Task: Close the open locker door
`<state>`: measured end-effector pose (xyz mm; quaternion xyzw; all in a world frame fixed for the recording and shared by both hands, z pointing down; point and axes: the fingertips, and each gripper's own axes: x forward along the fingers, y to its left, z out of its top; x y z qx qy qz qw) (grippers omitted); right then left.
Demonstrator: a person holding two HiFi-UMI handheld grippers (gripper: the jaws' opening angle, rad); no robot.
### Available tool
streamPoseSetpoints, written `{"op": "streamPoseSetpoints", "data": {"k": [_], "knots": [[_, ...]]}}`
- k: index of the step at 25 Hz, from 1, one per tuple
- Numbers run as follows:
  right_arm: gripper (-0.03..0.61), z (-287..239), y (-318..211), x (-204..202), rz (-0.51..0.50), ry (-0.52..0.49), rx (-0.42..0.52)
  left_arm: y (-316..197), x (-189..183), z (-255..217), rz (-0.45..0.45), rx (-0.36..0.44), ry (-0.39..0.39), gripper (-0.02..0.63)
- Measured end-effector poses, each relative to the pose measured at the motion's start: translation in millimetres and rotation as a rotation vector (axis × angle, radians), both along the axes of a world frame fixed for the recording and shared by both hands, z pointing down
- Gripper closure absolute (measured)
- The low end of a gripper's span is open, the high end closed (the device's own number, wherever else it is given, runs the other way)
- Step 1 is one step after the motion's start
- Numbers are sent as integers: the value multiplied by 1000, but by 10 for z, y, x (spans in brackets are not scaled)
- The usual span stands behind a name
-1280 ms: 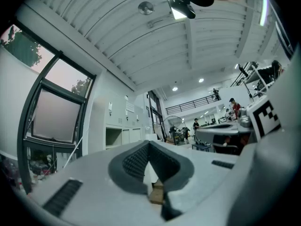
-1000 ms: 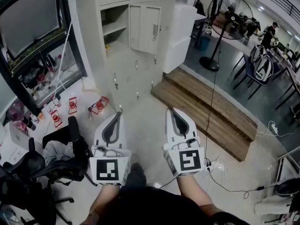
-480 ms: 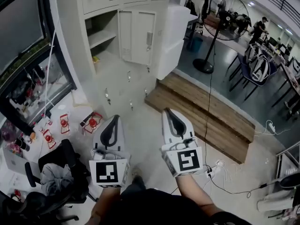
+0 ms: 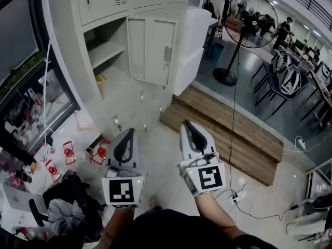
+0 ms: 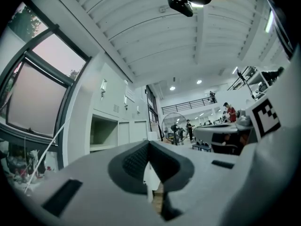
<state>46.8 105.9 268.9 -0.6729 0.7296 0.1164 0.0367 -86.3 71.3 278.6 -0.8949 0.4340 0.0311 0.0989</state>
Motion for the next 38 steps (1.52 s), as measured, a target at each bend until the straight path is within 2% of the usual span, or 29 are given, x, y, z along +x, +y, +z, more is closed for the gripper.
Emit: {"op": "streamPoseSetpoints", "data": {"k": [3, 8, 11, 17, 26, 29, 34, 38], "knots": [[561, -4, -243, 71, 7, -6, 13, -237, 69, -16, 9, 6, 1, 615], [560, 12, -515, 112, 17, -5, 9, -491, 157, -2, 19, -49, 14, 615], [485, 46, -630, 99, 6, -26, -11, -590, 196, 22, 30, -49, 12, 615], [453, 95, -779, 169, 27, -17, -24, -746, 276, 40, 45, -49, 8, 615], [451, 174, -1120, 422, 32, -33, -35, -1053, 473, 83, 35, -41, 19, 615], [451, 121, -1359, 565, 10, -54, 8, -1248, 610, 102, 23, -27, -2, 615], [451, 44, -1828, 850, -21, -53, 10, -1655, 863, 25, -15, -43, 19, 615], [451, 11, -2171, 1061, -55, -49, 3, -1954, 1058, 7, -47, -20, 6, 615]]}}
